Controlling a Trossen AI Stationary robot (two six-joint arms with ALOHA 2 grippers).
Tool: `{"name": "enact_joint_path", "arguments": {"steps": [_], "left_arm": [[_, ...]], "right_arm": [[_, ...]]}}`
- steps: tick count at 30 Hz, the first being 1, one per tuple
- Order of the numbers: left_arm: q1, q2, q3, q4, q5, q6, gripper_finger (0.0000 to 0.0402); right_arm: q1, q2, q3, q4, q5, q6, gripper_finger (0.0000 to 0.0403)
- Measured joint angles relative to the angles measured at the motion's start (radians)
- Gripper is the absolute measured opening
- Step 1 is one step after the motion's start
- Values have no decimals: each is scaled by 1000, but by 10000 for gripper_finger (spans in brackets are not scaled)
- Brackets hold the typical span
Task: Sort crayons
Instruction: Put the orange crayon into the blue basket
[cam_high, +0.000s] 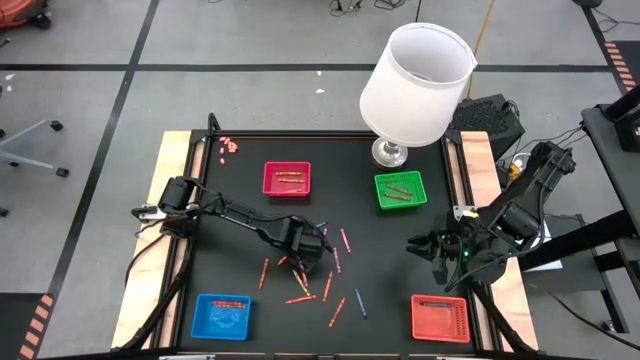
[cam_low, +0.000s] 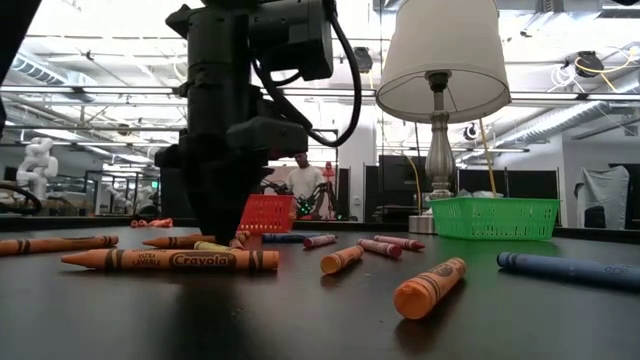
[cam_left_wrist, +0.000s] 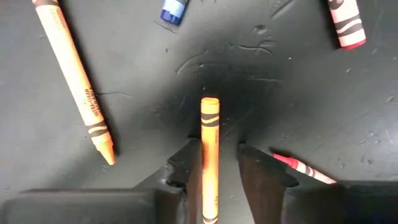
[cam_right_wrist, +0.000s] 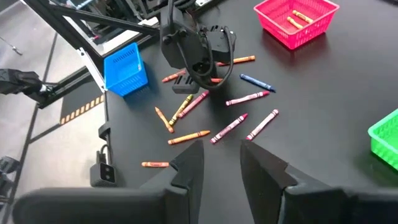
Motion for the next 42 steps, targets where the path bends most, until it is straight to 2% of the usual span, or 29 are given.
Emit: {"name": "enact_joint_path", "arguments": {"steps": [11,20,26,31,36,42], "left_arm": [[0,1,-1,-1,18,6,16],[1,4,32,-43,24,39,6],[2,15,126,-198,22,86,6],[6,-10,261,-373,31,107,6],[14,-92,394,-505,33,98,6],[24,-242,521,-600,-6,0,6]], "right_arm": [[0,0,0,-40,4,0,89],[0,0,0,-50,4,-7,89],[0,0,0,-50,4,-8,89],[0,0,0,-50,3,-25,89],[0,0,0,-49,2,-54,89],[0,0,0,-51,1,-59,89]]}}
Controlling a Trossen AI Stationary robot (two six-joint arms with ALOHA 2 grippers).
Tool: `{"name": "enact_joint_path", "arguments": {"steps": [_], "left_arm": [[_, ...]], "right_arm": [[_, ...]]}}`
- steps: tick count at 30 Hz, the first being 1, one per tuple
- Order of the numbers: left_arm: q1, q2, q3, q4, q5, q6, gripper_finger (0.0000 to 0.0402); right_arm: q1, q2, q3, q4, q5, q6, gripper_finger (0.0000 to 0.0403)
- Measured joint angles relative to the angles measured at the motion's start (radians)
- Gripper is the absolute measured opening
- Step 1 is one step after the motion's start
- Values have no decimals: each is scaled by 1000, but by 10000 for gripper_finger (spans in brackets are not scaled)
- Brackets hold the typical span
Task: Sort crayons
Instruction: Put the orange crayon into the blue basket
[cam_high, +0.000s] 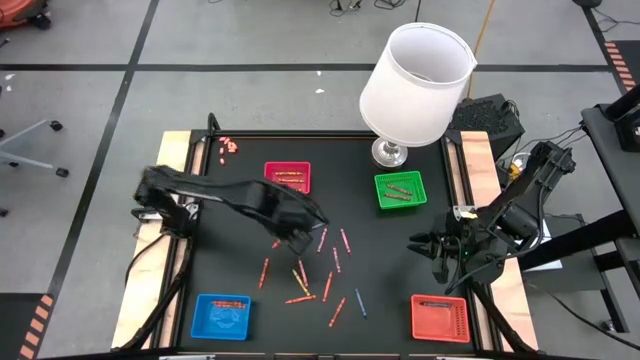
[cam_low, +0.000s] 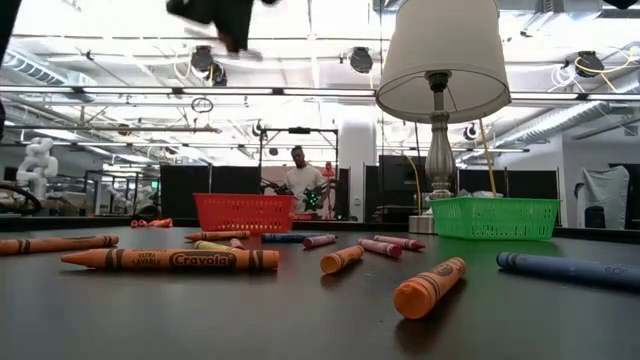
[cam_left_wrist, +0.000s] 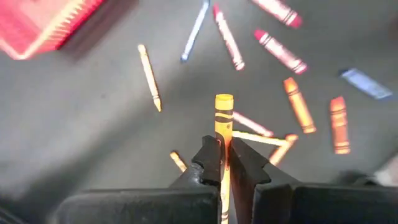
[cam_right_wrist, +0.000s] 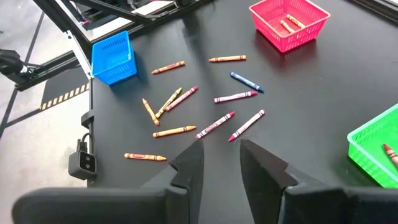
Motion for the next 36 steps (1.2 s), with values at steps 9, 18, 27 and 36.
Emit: {"name": "enact_joint_path", "arguments": {"steps": [9,18,27,36], "left_arm": [[1,-292,51,6,-168,-172,6],[-3,-493,52,71,-288,-202,6],[-3,-583,52,245,-314,20,6],[-4,-595,51,366,-326,272,6]], "right_arm": [[0,0,0,4,1,-21,89],[0,0,0,4,3,-34,89],[0,0,0,56,37,-23,89],[0,0,0,108,57,-23,89]]}}
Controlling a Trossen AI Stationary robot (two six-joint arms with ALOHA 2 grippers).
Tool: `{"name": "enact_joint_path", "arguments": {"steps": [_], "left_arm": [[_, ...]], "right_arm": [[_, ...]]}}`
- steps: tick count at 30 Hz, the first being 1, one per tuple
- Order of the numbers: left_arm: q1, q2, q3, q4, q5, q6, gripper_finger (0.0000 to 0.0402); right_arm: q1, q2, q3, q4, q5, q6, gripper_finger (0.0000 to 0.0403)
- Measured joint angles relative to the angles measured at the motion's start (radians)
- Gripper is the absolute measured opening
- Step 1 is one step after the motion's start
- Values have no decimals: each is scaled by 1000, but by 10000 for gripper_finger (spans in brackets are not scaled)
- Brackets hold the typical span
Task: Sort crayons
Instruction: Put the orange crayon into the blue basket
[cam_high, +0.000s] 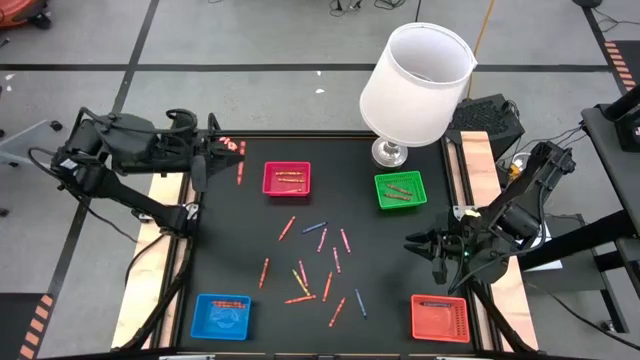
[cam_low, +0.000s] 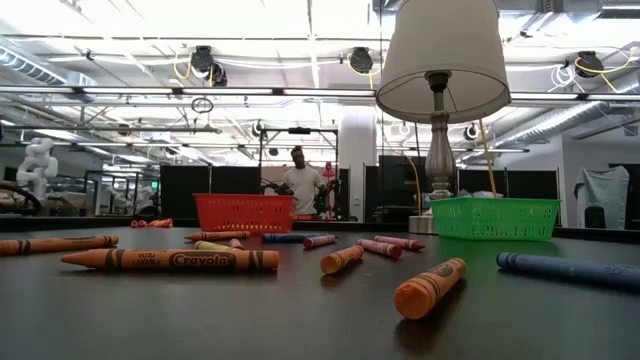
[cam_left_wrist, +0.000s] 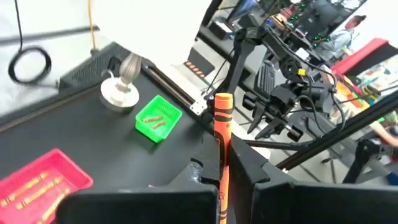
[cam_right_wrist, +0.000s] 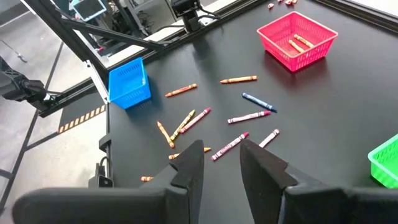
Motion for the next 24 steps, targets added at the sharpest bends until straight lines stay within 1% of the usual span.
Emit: {"name": "enact_joint_path", "arguments": {"steps": [5,12,24], "left_arm": [[0,-1,0,12,0,98,6],[0,0,0,12,0,158,6],[0,0,0,35,0,700,6]], "right_arm": [[0,0,0,0,0,0,89],[0,0,0,0,0,0,89],[0,0,0,0,-4,0,89]]}}
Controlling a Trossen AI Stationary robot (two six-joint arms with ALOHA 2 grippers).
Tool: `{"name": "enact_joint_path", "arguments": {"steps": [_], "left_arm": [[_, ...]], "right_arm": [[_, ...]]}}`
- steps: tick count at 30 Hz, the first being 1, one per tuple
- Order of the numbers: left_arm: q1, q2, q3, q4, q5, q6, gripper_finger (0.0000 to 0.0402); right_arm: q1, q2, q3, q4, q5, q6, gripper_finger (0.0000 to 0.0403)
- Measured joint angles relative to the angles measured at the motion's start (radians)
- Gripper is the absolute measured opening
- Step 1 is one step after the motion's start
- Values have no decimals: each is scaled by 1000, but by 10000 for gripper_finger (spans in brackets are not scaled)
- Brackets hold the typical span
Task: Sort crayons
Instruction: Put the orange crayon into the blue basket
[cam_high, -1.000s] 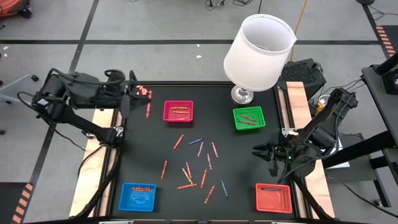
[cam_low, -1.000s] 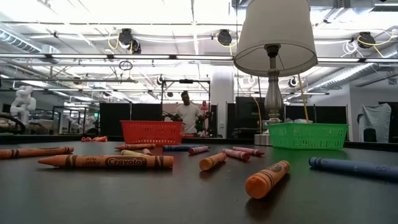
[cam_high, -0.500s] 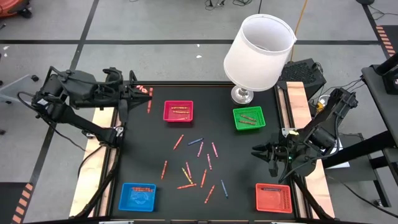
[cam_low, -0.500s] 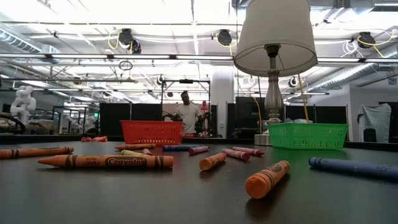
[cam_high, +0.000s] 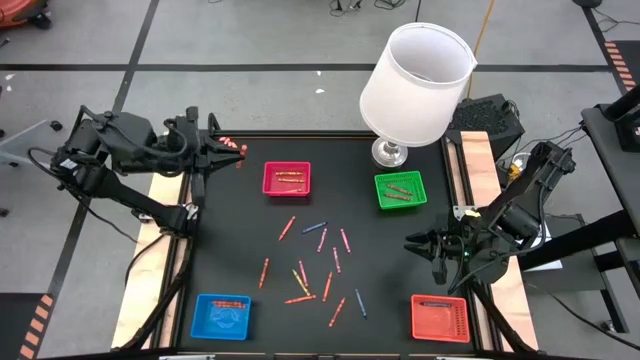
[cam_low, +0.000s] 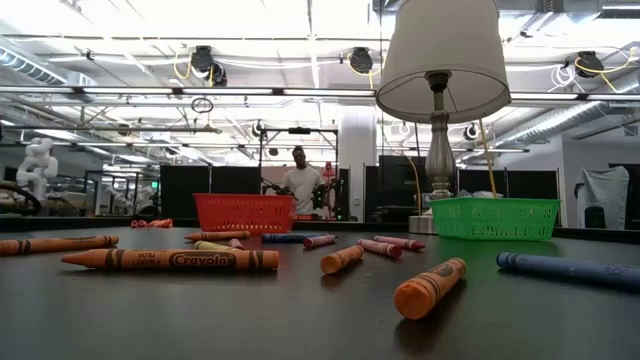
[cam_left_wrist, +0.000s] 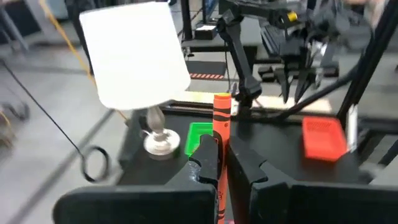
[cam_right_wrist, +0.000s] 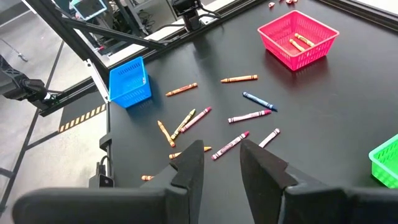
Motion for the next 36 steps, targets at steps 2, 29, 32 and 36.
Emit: {"name": "enact_joint_path", "arguments": {"steps": [2,29,32,36], "left_arm": [[0,0,0,0,0,72,6],[-254,31,-152,-294,340,-926,6],[-320,49,-221,-319,389,-957,6],[-405,75,-312,-319,436,-975,6]], "right_arm": [[0,0,0,0,0,0,89],[-10,0,0,-5,54,71,89],[-19,0,0,-4,53,71,89],[-33,0,0,2,52,71,89]]}}
